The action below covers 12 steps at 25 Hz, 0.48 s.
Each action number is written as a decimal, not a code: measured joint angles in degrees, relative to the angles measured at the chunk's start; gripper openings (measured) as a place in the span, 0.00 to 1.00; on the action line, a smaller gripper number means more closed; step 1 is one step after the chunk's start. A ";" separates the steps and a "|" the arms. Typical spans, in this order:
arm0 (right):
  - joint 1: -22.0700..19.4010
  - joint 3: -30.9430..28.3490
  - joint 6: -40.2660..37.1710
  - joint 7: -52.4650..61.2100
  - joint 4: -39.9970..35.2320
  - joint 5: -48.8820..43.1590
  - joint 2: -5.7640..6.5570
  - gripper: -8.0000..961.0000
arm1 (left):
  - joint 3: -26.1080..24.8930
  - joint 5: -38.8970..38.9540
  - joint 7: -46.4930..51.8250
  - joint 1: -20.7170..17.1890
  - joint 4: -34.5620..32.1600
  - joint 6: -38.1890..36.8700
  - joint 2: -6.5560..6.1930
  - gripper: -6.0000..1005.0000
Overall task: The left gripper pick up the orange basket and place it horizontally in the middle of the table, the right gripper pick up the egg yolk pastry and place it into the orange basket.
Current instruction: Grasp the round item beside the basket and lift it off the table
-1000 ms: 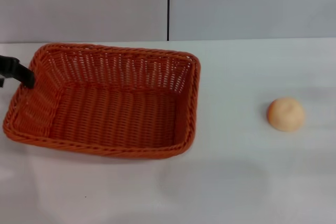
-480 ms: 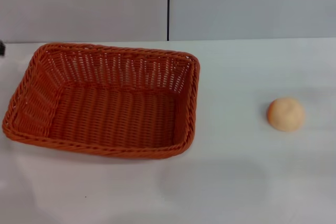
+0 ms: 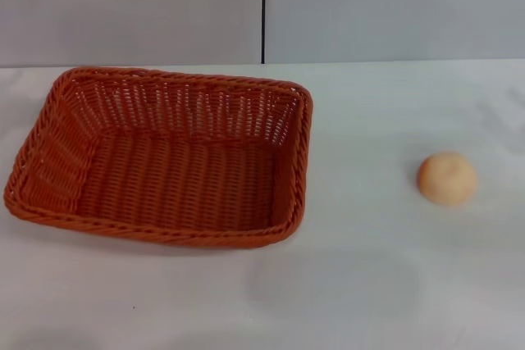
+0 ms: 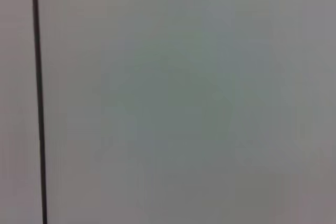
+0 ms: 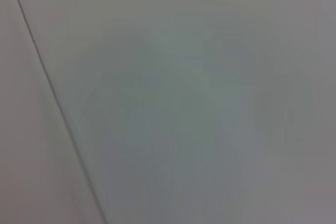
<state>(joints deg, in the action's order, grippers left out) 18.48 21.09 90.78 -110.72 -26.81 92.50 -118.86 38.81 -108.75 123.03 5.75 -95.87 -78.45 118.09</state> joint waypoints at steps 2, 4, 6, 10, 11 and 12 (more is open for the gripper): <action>0.18 0.51 0.10 3.88 -2.16 -1.47 0.00 0.76 | -0.54 7.38 -8.85 -2.70 4.77 1.03 0.14 0.68; 0.27 1.63 -0.07 8.92 -5.39 -3.40 -0.01 0.76 | -1.18 12.32 -15.62 -3.82 9.94 1.30 0.29 0.68; 0.28 2.33 0.12 14.54 -9.27 -5.93 -0.02 0.76 | -2.48 19.88 -25.62 -4.37 20.10 0.76 0.19 0.68; -0.15 3.75 3.46 25.22 -13.72 -8.24 -0.26 0.76 | -4.59 31.95 -49.01 -3.96 37.60 -5.32 0.17 0.68; -0.15 3.75 3.46 25.22 -13.72 -8.24 -0.26 0.76 | -4.59 31.95 -49.01 -3.96 37.60 -5.32 0.17 0.68; -0.16 4.30 3.90 27.11 -13.86 -8.65 -0.22 0.76 | -4.72 33.98 -53.52 -3.91 40.26 -6.84 0.25 0.68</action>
<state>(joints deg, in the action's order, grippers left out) 18.32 25.38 94.68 -83.61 -40.67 83.86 -119.08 34.09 -74.77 69.51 1.83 -55.61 -85.29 118.34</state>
